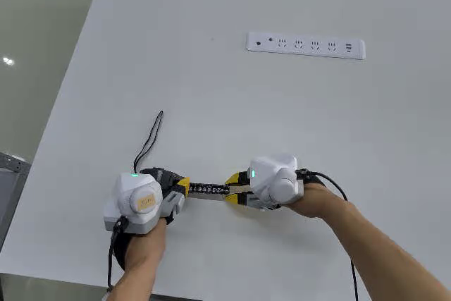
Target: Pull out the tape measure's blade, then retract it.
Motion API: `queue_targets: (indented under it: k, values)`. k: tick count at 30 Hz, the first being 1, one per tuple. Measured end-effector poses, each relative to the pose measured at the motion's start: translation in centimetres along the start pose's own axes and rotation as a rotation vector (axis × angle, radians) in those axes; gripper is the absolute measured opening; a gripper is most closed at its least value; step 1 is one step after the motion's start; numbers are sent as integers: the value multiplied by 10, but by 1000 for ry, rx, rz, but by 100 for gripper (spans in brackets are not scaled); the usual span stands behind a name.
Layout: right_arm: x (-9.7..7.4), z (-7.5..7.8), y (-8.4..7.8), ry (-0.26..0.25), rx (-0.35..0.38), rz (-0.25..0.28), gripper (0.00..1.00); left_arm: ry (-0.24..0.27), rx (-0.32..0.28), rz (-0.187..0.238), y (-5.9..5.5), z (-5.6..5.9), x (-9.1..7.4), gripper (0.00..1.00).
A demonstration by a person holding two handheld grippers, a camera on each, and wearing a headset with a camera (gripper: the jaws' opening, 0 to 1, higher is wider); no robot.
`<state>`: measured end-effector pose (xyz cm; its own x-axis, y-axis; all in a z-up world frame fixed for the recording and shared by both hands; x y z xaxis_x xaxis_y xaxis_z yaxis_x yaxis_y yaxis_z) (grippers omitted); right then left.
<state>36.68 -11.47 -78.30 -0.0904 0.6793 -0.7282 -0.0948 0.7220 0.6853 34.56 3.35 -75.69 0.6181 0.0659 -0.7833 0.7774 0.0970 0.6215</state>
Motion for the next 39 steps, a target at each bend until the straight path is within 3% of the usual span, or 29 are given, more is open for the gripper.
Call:
queue_targets:
  k: [39]
  values:
    - [20, 2, 13, 19, -10, 3, 12, -18, -8, -5, 0, -2, 0, 63]
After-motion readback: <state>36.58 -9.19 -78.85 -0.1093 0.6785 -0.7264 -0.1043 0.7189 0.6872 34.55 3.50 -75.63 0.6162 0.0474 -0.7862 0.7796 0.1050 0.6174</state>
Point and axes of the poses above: the centre of the closed fingertips' face, and the gripper's own axes: x roughly forward along the fingers, z roughly to its right, y roughly out of its top, the point moved 3 cm from there along -x, roughly backward along the fingers, and after that the axes turned 6 degrees about -z, right-handed, at the moved point
